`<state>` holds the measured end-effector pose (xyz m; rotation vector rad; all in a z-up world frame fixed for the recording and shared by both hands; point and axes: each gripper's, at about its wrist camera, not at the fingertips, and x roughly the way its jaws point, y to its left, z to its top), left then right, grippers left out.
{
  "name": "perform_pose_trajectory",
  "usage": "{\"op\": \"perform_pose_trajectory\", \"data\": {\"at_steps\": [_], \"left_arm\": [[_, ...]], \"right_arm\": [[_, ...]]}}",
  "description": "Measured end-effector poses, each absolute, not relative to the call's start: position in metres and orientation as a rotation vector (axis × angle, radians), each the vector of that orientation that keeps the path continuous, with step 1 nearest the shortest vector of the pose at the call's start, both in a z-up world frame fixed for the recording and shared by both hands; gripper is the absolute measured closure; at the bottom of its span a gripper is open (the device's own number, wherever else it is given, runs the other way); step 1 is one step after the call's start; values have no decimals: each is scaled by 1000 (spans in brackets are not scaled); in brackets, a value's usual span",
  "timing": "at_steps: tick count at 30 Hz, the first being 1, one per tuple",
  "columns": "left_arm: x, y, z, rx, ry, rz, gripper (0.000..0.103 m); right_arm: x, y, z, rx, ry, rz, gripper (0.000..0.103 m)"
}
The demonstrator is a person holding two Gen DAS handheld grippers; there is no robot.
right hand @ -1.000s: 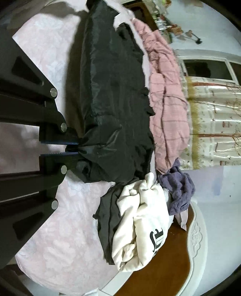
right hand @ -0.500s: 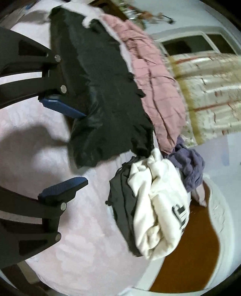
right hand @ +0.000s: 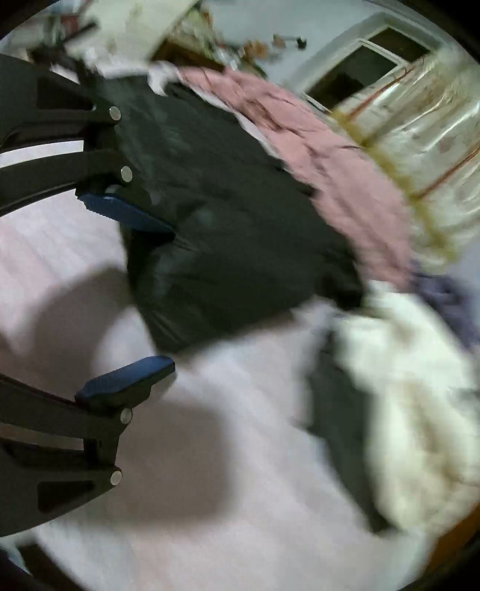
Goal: Fold large clothes
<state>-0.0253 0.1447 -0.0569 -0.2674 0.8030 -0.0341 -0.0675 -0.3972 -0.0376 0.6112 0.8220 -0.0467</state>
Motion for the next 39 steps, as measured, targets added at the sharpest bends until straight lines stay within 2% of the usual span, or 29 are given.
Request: {"op": "perform_pose_trajectory", "data": {"at_steps": [2, 4, 5, 6, 7, 8, 9, 11, 17, 33, 39], "left_arm": [[-28, 143, -55, -259, 783, -39, 17], [-30, 140, -53, -248, 777, -78, 37], [-31, 137, -53, -238, 776, -85, 43], [-31, 135, -53, -226, 774, -85, 66], [-29, 134, -54, -228, 774, -107, 84], [-30, 133, -53, -234, 767, -106, 86], [-34, 133, -49, -234, 746, -92, 94], [-46, 130, -37, -218, 685, -82, 96], [-67, 131, -2, -201, 601, -81, 96], [-96, 132, 29, -120, 578, -35, 96], [-60, 130, 42, -134, 636, -9, 96]], "right_arm": [[-67, -395, -36, 597, 799, -53, 33], [-62, -391, -36, 561, 813, -51, 33], [-61, -389, -37, 554, 815, -55, 36], [-60, -386, -36, 540, 812, -55, 53], [-59, -383, -35, 527, 813, -35, 65], [-56, -381, -37, 532, 820, -4, 85], [-55, -381, -37, 540, 824, 17, 92], [-57, -376, -33, 509, 800, 5, 96], [-90, -360, -5, 380, 662, -28, 97], [-134, -350, 5, 279, 692, 31, 97], [-107, -349, 22, 265, 719, 4, 97]]}}
